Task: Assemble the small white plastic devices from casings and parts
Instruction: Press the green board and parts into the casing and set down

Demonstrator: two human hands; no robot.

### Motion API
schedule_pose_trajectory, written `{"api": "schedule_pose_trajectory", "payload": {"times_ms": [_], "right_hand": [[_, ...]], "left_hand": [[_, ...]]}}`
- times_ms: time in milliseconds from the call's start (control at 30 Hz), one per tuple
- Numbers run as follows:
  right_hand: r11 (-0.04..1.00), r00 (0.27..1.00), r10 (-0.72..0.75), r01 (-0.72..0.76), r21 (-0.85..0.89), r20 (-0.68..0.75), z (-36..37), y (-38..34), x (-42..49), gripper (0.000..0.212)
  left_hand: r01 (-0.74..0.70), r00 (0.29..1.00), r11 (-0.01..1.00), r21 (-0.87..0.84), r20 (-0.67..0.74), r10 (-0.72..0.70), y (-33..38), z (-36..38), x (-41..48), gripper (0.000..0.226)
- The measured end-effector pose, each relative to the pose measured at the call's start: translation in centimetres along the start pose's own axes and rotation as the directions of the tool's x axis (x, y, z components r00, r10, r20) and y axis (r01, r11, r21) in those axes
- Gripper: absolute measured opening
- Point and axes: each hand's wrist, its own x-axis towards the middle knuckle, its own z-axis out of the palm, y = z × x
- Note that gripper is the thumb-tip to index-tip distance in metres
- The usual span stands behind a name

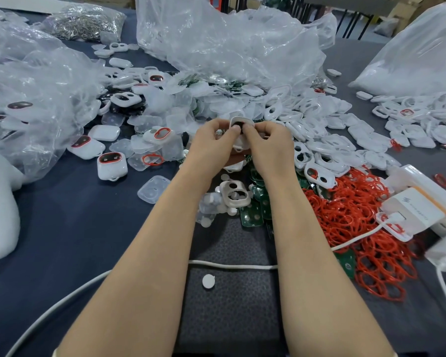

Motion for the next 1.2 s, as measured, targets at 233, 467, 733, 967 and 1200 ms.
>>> {"api": "schedule_pose_trajectory", "payload": {"times_ms": [233,467,733,967,1200], "right_hand": [[0.995,0.998,0.059,-0.059,0.081,0.009,-0.36,0.0,0.09,0.02],[0.994,0.999,0.035,-0.036,0.107,0.018,-0.27,0.05,0.24,0.02],[0.995,1.0,0.023,-0.024,0.098,0.011,-0.28,0.18,0.27,0.022],[0.994,1.0,0.013,-0.011,0.108,-0.017,-0.27,0.14,0.24,0.017],[0.992,1.0,0.019,-0.017,0.122,-0.011,-0.09,0.08,0.09,0.019]], "left_hand": [[-0.019,0.997,0.999,-0.044,0.079,0.022,-0.27,-0.15,-0.01,0.028],[-0.065,0.997,0.998,-0.022,0.042,0.066,-0.26,-0.05,0.0,0.037],[-0.056,0.998,0.997,-0.054,0.012,0.056,0.0,0.16,-0.34,0.022],[-0.052,0.999,0.997,-0.051,0.01,0.053,0.03,0.17,-0.32,0.014],[-0.055,0.998,0.997,-0.061,-0.012,0.055,0.19,0.15,-0.54,0.013]]}}
